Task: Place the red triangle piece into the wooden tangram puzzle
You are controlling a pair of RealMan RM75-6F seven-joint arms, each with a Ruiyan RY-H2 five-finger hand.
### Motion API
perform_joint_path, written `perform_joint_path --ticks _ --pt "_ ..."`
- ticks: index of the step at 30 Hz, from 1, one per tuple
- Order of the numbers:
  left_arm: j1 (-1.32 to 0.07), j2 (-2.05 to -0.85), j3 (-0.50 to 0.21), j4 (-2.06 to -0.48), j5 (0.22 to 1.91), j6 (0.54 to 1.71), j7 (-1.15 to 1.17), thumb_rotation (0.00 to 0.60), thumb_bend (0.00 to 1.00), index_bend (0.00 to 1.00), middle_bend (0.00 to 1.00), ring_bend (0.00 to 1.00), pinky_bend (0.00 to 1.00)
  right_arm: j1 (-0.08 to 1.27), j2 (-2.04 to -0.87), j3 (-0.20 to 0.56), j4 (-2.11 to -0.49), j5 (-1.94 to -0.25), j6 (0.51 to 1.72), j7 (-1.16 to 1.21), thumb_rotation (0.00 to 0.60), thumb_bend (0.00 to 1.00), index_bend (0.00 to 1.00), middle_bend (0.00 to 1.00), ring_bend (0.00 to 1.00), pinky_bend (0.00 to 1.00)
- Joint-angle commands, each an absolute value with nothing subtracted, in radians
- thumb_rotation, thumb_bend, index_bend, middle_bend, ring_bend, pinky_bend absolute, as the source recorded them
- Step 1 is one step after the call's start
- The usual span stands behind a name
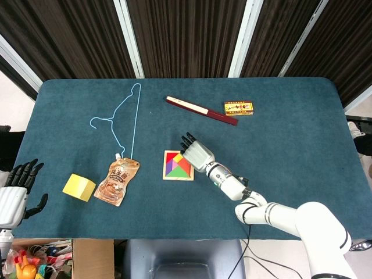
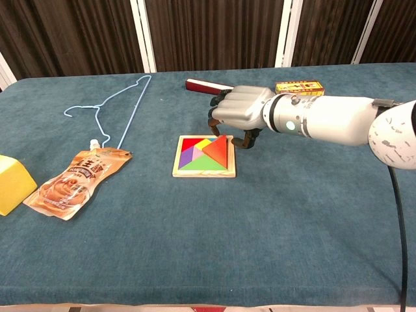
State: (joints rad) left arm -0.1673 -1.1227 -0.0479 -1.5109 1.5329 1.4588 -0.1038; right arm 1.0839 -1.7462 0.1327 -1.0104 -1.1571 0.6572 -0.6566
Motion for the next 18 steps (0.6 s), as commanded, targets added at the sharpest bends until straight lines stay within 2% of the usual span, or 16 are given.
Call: perform_joint_path --ticks 1,18 --pt "-0.168 -1.123 -0.048 -1.511 1.532 1.457 -0.103 0.6 0.43 0.0 0.0 0.0 0.08 1.086 -1.749 0.133 -1.007 -1.151 0.656 -0.658 0.6 0.61 0.44 0.26 0.04 0.0" --pt "-0.171 -1.124 -0.047 -1.515 1.537 1.457 -0.094 0.6 0.43 0.0 0.0 0.0 0.08 1.09 -1.738 0.113 -1.031 -1.137 0.659 -0.683 0.6 0.61 0.46 0.26 0.04 0.0"
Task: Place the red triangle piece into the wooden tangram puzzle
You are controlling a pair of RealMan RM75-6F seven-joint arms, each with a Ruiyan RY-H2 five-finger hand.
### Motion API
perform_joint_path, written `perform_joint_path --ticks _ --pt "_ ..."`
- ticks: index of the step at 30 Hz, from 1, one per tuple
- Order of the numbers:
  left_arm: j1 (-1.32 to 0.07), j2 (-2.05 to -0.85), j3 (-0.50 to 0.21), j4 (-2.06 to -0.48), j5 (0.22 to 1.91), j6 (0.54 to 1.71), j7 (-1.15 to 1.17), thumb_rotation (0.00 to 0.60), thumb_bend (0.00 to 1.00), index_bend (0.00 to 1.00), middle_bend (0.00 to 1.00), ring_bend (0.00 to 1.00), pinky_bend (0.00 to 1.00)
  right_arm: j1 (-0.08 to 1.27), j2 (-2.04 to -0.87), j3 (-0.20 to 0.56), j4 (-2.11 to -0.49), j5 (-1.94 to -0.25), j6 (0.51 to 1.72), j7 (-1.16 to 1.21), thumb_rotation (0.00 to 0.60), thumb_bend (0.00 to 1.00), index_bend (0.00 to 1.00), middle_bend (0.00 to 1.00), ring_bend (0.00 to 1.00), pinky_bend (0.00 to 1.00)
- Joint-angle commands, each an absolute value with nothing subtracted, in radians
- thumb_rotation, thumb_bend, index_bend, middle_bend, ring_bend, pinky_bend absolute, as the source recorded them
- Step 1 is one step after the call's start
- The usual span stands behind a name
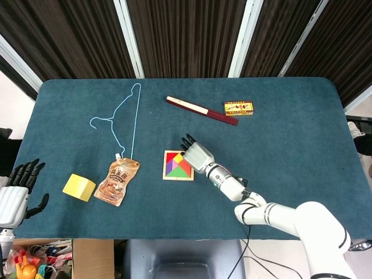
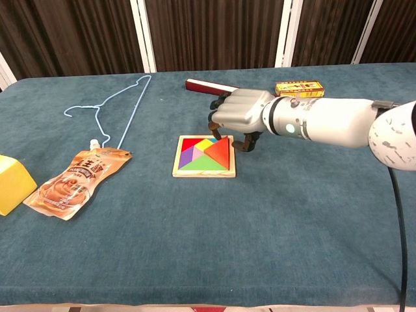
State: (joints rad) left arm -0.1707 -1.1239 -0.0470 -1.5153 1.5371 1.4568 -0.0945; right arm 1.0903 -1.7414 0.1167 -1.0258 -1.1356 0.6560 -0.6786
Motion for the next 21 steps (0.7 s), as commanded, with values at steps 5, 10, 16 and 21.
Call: perform_joint_path --ticks 5,10,16,21 --pt "-0.17 -1.125 -0.046 -1.515 1.537 1.457 -0.093 0.6 0.43 0.0 0.0 0.0 0.08 1.088 -1.73 0.104 -1.04 -1.133 0.662 -0.7 0.6 0.61 0.46 0.26 0.04 0.0" --pt "-0.169 -1.123 -0.045 -1.518 1.539 1.46 -0.093 0.6 0.44 0.0 0.0 0.0 0.08 1.088 -1.727 0.102 -1.045 -1.124 0.664 -0.713 0.6 0.61 0.46 0.26 0.04 0.0" --pt "-0.166 -1.121 -0.043 -1.52 1.544 1.467 -0.092 0.6 0.44 0.0 0.0 0.0 0.08 1.082 -1.718 0.109 -1.066 -1.126 0.694 -0.703 0.6 0.61 0.43 0.26 0.04 0.0" --pt "-0.167 -1.122 -0.044 -1.516 1.549 1.471 -0.097 0.6 0.43 0.0 0.0 0.0 0.08 1.02 -1.658 0.122 -1.188 -1.185 0.837 -0.633 0.6 0.55 0.22 0.21 0.02 0.0"
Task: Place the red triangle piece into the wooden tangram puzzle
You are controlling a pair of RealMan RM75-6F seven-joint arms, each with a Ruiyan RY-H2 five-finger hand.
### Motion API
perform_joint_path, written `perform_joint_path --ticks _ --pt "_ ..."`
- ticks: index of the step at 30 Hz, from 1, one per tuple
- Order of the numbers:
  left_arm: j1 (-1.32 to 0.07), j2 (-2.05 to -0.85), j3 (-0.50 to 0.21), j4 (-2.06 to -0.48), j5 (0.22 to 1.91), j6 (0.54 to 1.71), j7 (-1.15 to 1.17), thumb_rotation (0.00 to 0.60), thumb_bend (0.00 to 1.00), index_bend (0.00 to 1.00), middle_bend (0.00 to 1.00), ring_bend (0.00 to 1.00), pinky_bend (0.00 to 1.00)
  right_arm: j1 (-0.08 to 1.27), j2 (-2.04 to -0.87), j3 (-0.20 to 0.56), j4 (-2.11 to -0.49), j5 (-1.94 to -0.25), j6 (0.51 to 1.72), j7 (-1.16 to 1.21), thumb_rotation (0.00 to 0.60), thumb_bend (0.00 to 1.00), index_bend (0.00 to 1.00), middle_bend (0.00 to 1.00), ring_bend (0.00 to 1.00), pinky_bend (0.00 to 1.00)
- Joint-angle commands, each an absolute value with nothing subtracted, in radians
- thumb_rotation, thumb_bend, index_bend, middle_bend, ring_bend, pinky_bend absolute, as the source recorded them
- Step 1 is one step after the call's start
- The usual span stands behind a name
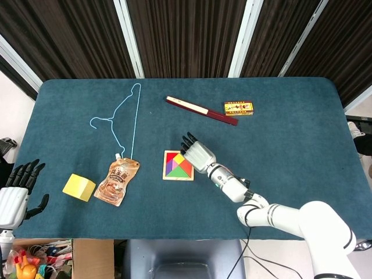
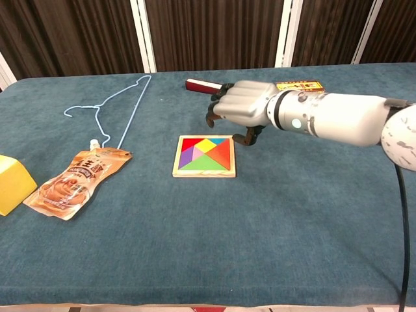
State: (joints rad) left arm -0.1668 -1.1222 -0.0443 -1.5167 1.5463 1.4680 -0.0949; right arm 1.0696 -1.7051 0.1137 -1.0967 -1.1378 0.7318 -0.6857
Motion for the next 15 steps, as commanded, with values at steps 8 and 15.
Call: perform_joint_path --ticks 8,15 --pt "-0.153 -1.118 -0.038 -1.522 1.567 1.502 -0.084 0.6 0.43 0.0 0.0 0.0 0.08 0.672 -1.34 -0.006 -1.717 -1.257 1.31 -0.668 0.6 0.25 0.0 0.0 0.0 0.0" --pt "-0.147 -1.118 -0.03 -1.549 1.58 1.509 -0.032 0.6 0.44 0.0 0.0 0.0 0.08 0.341 -1.208 -0.152 -1.853 -1.353 1.686 -0.601 0.6 0.25 0.0 0.0 0.0 0.0"
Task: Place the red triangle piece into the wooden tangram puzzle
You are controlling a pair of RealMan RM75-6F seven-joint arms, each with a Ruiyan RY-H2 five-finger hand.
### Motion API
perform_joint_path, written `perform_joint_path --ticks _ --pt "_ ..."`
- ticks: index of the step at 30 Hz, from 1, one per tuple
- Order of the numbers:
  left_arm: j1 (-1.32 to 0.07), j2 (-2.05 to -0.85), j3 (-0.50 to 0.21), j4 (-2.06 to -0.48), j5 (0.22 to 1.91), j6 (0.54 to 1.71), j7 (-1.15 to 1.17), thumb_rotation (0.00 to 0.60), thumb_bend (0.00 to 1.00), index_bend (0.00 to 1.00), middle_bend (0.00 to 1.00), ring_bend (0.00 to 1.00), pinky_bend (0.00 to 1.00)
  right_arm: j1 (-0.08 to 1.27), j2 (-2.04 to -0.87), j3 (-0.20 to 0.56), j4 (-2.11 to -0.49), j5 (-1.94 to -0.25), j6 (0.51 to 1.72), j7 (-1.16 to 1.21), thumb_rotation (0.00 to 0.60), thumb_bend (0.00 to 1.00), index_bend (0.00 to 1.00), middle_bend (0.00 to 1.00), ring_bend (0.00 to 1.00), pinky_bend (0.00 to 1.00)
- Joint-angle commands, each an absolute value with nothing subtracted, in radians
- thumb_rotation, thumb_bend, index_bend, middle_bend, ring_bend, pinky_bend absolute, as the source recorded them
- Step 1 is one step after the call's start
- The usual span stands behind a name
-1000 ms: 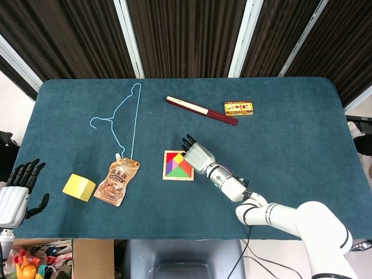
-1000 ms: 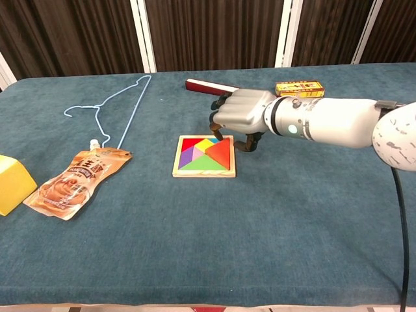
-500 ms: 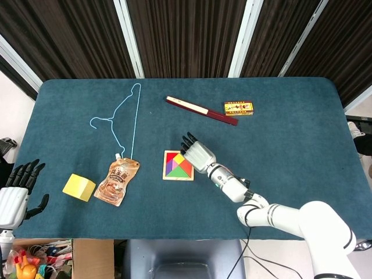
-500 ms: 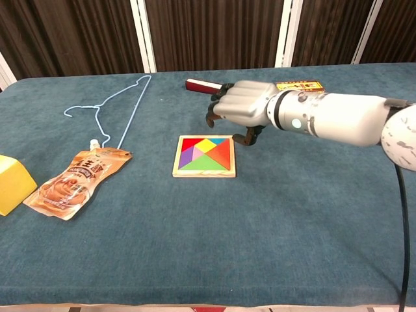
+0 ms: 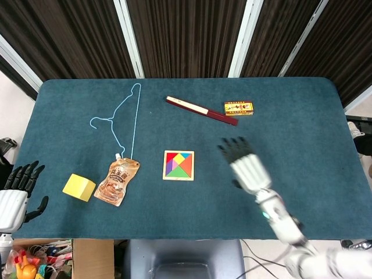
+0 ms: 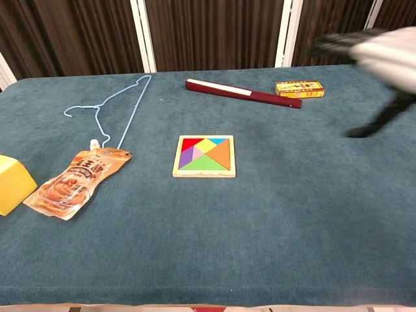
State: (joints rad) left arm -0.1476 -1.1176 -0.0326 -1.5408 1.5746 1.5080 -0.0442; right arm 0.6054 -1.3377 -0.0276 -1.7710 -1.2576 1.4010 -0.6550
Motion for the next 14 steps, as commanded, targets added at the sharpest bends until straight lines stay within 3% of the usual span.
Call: perform_joint_path --ticks 1,4,14 --pt "-0.148 -1.12 -0.03 -1.552 1.583 1.51 -0.022 0.6 0.44 0.0 0.0 0.0 0.08 0.297 -1.221 -0.162 -1.821 -1.366 1.727 -0.572 0.6 0.25 0.0 0.0 0.0 0.0" --pt "-0.147 -1.125 -0.021 -1.561 1.592 1.505 0.004 0.6 0.44 0.0 0.0 0.0 0.08 0.219 -1.255 -0.154 -1.748 -1.372 1.78 -0.456 0.6 0.25 0.0 0.0 0.0 0.0" --pt "-0.137 -1.108 -0.003 -1.594 1.609 1.506 0.012 0.6 0.44 0.0 0.0 0.0 0.07 0.169 -1.232 -0.1 -1.708 -1.384 1.732 -0.349 0.6 0.25 0.0 0.0 0.0 0.0"
